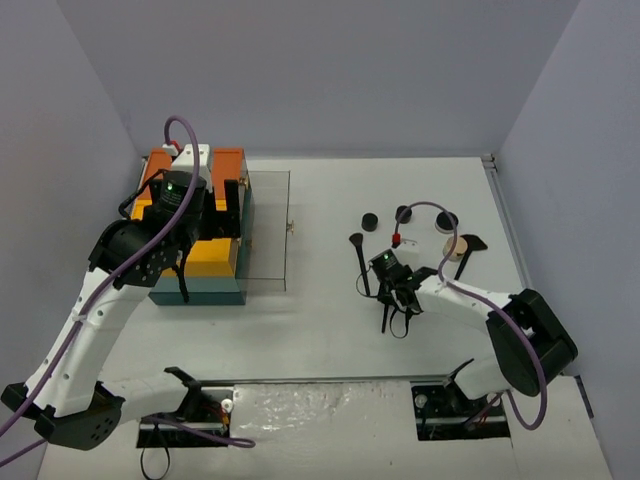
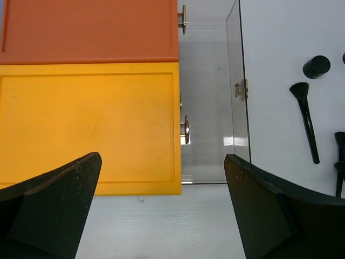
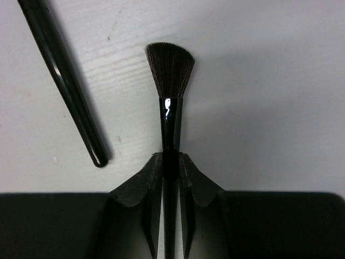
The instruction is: Organize the makeup
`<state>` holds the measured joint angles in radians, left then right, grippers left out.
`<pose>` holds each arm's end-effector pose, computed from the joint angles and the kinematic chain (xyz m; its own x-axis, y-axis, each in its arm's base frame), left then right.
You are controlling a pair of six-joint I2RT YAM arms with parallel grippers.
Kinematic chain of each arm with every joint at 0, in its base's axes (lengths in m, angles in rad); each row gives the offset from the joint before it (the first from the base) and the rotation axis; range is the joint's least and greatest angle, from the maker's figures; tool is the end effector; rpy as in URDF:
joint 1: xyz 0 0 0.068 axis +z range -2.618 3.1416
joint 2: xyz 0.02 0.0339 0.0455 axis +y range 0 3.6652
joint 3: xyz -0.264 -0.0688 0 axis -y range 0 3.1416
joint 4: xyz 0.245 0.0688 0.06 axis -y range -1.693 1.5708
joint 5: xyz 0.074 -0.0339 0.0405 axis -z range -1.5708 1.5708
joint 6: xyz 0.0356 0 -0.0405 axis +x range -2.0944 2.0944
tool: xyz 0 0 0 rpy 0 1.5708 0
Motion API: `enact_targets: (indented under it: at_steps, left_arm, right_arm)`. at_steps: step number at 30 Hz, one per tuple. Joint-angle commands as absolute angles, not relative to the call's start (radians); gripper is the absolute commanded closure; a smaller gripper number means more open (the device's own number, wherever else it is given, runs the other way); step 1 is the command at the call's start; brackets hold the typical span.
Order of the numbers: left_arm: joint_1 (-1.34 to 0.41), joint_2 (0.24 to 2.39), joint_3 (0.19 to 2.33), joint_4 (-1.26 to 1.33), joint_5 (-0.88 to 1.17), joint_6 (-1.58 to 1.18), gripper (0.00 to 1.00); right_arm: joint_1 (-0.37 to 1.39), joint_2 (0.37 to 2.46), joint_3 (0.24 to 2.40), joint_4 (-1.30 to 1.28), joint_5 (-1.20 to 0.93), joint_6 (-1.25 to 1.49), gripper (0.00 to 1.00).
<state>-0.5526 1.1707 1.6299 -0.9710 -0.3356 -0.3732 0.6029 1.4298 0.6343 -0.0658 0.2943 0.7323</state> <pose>0.1798 -0.0971 0.4663 -0.4798 -0.1086 -0.8707 0.0819 0.9824 -0.1677 0.2263 0.1433 0.1599 -0.7235 0.2788 -0.6316 0.1300 0.9535 0.2719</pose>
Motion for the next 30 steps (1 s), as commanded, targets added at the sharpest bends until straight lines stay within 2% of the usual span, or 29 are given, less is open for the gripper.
enact_targets:
  at_steps: [1, 5, 11, 17, 18, 23, 26, 28, 30]
  left_arm:
    - [-0.525, 1.106, 1.617, -0.972, -0.345, -0.35, 0.03]
    - [-0.506, 1.102, 1.599, -0.974, -0.34, -0.345, 0.03]
    - [-0.484, 1.074, 1.547, -0.967, -0.332, -0.347, 0.03]
    - [-0.469, 1.041, 1.502, -0.969, -0.33, -0.359, 0.03]
    - [-0.469, 1.03, 1.487, -0.969, -0.33, -0.366, 0.03]
    - [-0.468, 0.995, 1.439, -0.973, -0.324, -0.394, 0.03]
    - [-0.466, 0.979, 1.425, -0.973, -0.322, -0.402, 0.03]
    - [-0.465, 0.972, 1.421, -0.973, -0.324, -0.404, 0.03]
    - [-0.466, 0.967, 1.417, -0.973, -0.326, -0.405, 0.03]
  right_arm:
    - [0.607, 1.291, 0.799, -0.153, 0.351, 0.635, 1.0]
    - [0.649, 1.314, 1.053, -0.151, 0.257, 0.579, 1.0]
    - [0.791, 1.548, 1.484, -0.11, 0.188, 0.565, 1.0]
    - [0.816, 1.772, 1.691, -0.033, 0.152, 0.617, 0.98]
    - [0.817, 1.814, 1.729, -0.022, 0.146, 0.63, 0.96]
    - [0.818, 1.925, 1.82, -0.015, 0.109, 0.654, 0.72]
    - [0.815, 1.93, 1.814, -0.014, 0.118, 0.64, 0.53]
    - [0.807, 1.905, 1.775, -0.016, 0.136, 0.616, 0.45]
    - [0.785, 1.856, 1.708, -0.018, 0.157, 0.594, 0.42]
